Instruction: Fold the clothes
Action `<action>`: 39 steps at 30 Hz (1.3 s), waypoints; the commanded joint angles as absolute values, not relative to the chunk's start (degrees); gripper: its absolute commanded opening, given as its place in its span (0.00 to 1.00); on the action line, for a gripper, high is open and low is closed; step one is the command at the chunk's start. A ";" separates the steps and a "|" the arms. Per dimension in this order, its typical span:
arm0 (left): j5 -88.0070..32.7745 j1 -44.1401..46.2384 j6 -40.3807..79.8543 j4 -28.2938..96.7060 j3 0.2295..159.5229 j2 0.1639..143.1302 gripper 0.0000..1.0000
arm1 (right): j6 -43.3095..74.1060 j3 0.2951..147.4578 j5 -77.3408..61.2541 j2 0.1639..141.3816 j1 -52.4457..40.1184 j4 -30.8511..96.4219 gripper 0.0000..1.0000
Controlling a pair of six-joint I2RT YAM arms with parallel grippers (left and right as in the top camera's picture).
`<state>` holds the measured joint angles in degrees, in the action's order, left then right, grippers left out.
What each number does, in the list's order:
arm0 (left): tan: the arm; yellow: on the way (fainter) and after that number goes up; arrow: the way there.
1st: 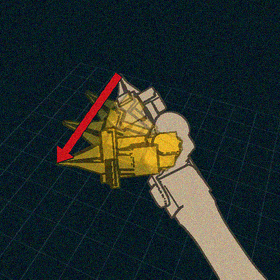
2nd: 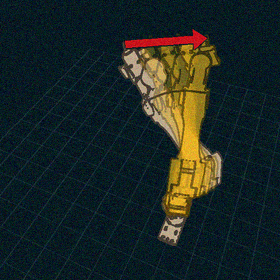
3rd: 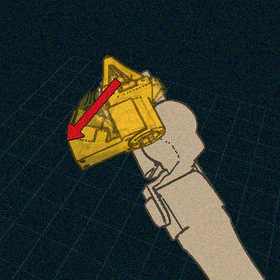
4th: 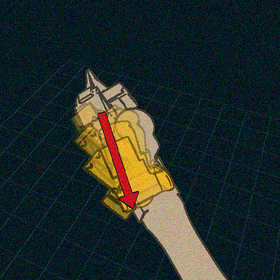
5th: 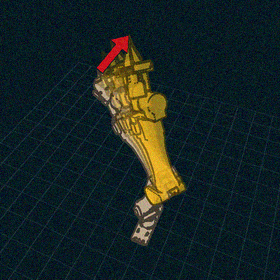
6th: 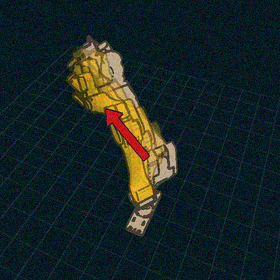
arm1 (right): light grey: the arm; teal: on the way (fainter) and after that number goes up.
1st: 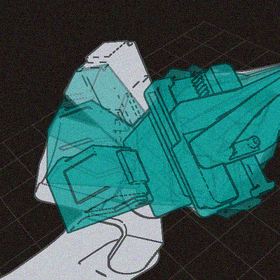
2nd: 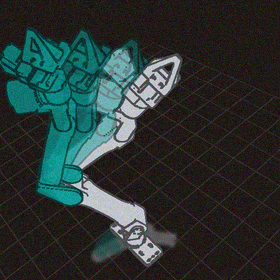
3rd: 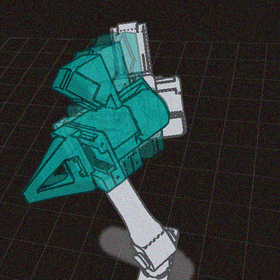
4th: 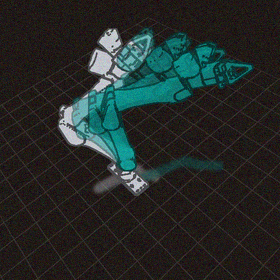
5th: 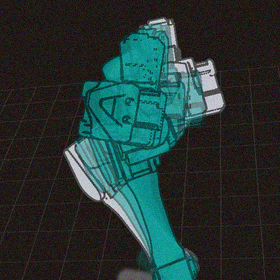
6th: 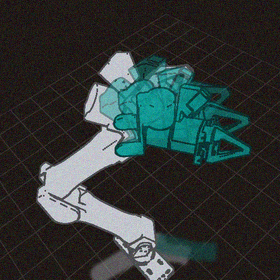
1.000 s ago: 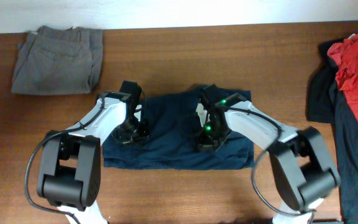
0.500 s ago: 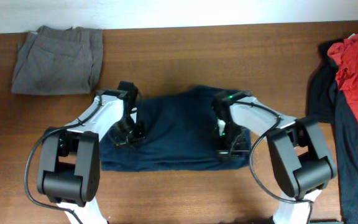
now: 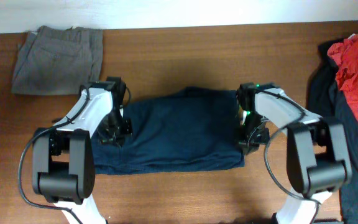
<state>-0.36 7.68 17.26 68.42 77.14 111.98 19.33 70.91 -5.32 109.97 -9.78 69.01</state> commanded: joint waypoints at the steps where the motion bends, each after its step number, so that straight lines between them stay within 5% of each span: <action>1: 1.32 8.67 16.16 69.60 81.28 107.68 0.01 | 17.21 76.47 -5.54 102.63 -9.85 69.78 0.04; 10: -2.68 11.66 16.14 57.67 81.52 105.08 0.01 | 11.75 80.51 -25.17 101.21 -11.03 55.70 0.12; 23: -5.82 12.71 14.87 44.12 81.52 111.92 0.01 | 11.40 80.49 -24.56 113.12 -15.92 35.75 0.27; 39: 2.87 8.16 13.10 42.02 81.52 118.50 0.01 | 11.35 80.49 -15.16 119.77 -8.80 34.68 0.17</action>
<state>-1.98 10.57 14.26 42.35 81.14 117.60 11.70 80.25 -18.26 119.55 -10.70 34.30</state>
